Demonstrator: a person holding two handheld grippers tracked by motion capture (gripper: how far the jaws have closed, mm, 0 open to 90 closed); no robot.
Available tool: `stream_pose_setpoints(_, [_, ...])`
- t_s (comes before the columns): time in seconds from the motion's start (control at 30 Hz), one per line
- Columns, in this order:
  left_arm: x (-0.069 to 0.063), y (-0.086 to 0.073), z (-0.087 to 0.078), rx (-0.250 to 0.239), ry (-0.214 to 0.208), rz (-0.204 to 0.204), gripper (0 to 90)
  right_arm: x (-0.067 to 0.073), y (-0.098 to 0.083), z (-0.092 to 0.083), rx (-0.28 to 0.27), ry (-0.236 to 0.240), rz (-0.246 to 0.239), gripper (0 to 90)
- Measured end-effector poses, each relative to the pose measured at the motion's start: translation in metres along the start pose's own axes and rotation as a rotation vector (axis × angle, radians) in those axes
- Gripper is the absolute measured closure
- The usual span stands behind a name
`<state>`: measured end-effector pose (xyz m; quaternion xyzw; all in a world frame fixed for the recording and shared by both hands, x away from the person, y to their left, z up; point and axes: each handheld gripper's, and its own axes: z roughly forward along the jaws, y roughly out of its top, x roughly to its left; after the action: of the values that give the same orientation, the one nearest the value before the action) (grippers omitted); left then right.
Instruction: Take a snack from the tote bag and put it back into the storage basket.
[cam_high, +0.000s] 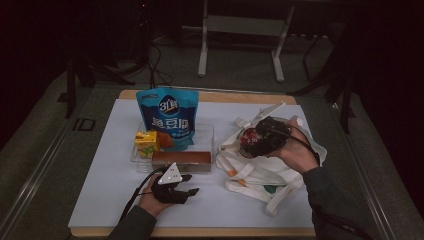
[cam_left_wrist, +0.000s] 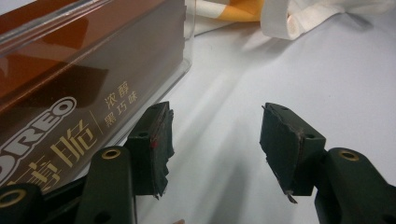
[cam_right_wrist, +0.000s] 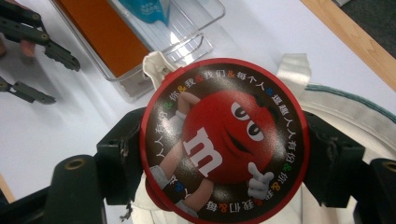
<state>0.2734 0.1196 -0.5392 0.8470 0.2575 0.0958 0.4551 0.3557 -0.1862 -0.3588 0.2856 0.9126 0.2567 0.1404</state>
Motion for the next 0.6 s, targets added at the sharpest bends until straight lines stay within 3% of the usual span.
stream_pose_setpoints(0.6, [0.0, 0.0, 0.0, -0.001, 0.0, 0.0, 43.8, 0.012, 0.026, 0.0, -0.023, 0.013, -0.04, 25.6])
